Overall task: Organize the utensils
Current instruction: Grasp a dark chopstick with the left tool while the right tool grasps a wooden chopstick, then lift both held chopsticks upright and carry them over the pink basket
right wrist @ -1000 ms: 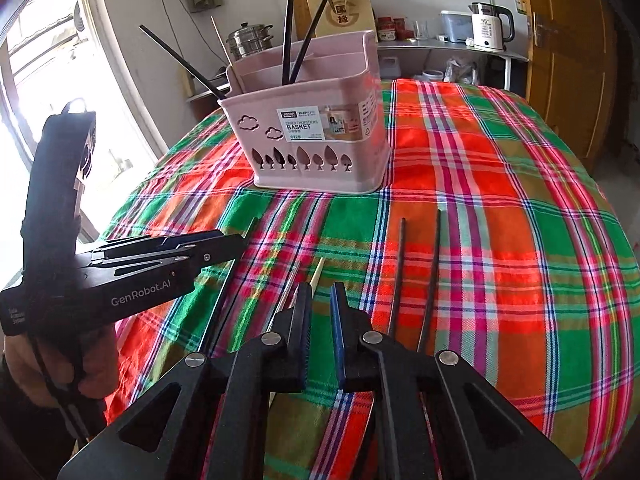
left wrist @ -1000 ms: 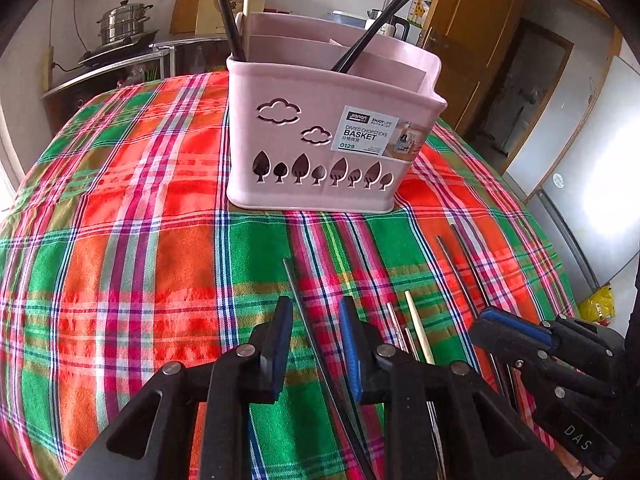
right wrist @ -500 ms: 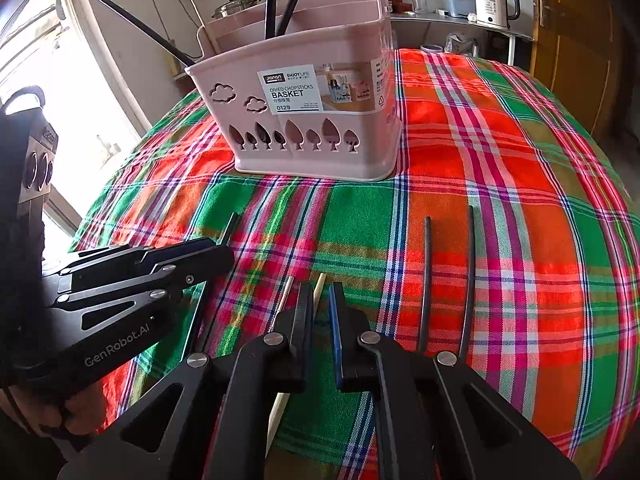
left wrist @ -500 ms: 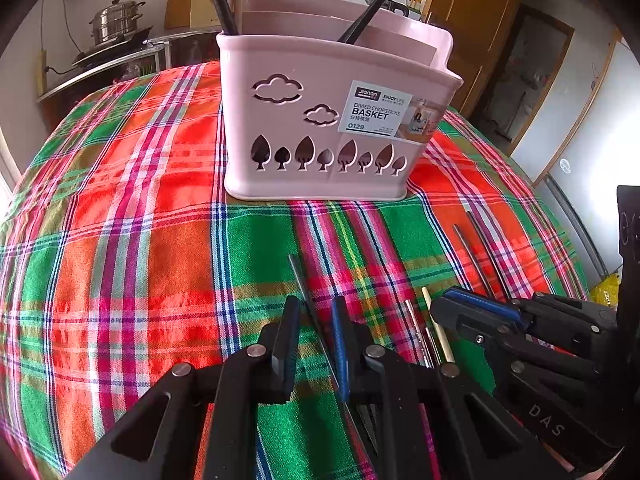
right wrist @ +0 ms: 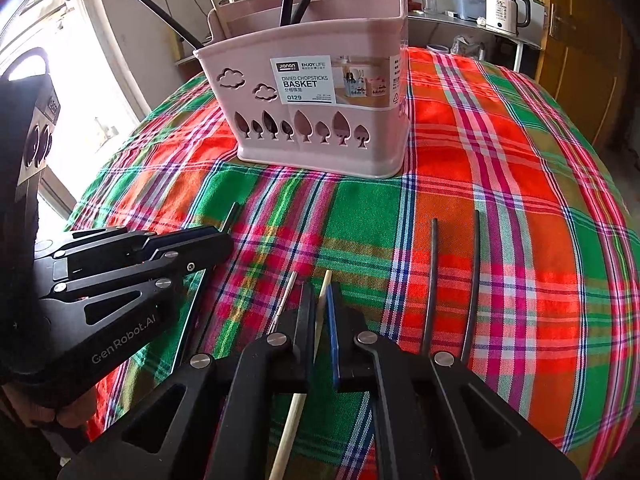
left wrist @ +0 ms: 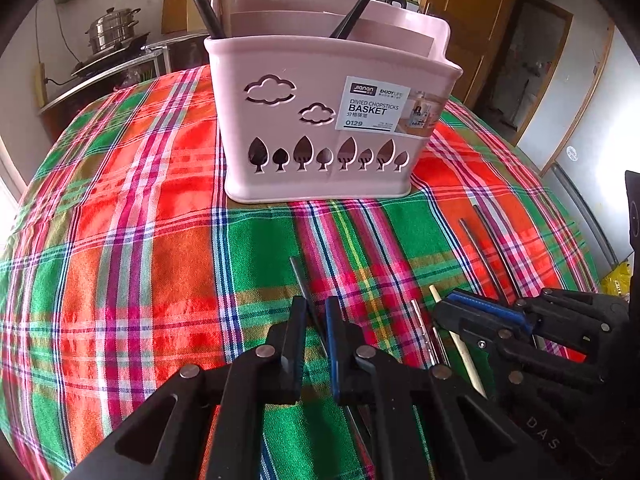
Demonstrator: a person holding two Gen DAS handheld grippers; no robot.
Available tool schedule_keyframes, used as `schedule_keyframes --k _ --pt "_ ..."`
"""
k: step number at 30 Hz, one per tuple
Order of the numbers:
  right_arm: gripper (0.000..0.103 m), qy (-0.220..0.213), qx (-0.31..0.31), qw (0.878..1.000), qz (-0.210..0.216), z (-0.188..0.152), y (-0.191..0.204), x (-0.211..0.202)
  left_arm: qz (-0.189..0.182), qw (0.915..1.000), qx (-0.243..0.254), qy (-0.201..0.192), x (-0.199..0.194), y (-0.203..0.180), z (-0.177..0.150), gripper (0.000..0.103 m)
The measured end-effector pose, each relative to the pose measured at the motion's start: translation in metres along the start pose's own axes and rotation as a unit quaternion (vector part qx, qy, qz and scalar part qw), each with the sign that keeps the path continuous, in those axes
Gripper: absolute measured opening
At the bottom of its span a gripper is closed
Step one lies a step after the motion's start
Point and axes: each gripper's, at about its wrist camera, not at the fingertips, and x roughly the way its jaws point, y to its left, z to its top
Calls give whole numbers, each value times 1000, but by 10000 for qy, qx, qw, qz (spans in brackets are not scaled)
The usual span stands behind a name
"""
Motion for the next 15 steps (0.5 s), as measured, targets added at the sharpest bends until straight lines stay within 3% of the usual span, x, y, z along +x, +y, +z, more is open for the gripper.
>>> schedule_keyframes --k 6,15 --pt "4 -144 131 9998 105 3 -7 -9 -262 9996 -129 20 -3 4 5 6" --pt "4 -713 114 9969 301 20 -6 -51 -519 9975 -115 -469 -53 3 21 5"
